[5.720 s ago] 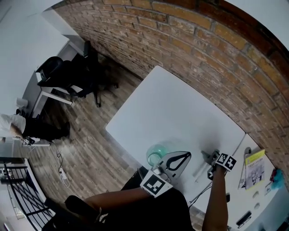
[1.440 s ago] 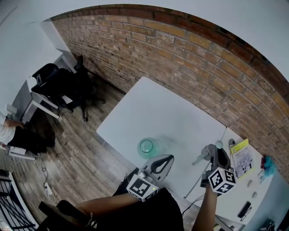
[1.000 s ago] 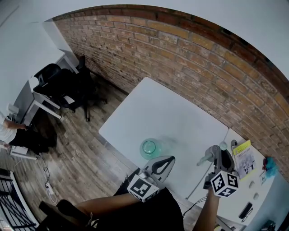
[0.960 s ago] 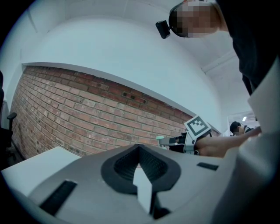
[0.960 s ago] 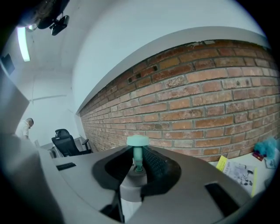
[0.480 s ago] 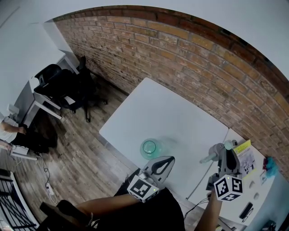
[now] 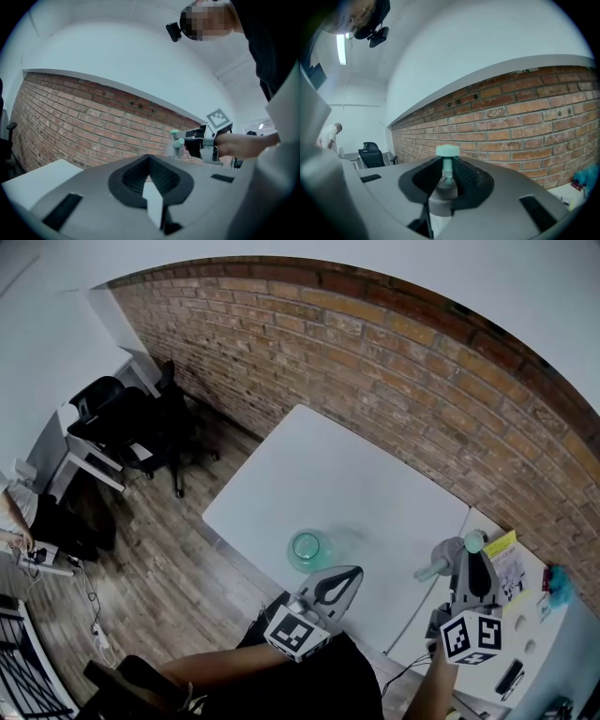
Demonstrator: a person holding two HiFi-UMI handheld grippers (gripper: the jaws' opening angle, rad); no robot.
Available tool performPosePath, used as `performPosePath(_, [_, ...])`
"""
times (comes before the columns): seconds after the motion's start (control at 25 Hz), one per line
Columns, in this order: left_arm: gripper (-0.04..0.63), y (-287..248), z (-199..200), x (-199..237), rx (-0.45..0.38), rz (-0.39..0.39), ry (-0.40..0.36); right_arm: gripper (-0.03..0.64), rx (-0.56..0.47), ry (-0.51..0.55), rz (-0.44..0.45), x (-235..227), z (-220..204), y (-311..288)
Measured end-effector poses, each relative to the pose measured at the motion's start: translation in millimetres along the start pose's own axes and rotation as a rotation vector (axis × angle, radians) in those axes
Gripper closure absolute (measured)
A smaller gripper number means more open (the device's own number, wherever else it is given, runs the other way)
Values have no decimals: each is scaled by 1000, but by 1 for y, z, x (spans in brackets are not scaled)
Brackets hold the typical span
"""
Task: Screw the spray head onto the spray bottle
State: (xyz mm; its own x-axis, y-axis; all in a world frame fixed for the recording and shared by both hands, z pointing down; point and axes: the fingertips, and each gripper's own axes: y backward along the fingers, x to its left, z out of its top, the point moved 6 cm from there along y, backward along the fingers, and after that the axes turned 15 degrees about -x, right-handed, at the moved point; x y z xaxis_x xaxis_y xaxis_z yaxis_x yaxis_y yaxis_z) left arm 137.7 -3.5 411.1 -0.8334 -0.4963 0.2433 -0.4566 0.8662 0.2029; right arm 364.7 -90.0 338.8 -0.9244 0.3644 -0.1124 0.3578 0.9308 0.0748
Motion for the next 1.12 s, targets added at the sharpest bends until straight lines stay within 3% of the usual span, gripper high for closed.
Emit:
performPosePath(0.64, [597, 1, -12, 0, 3, 36, -39, 546, -14, 23, 62, 10, 4, -7])
performPosePath(1.12, [597, 4, 0, 9, -21, 114, -35, 546, -36, 23, 138, 28, 11, -24])
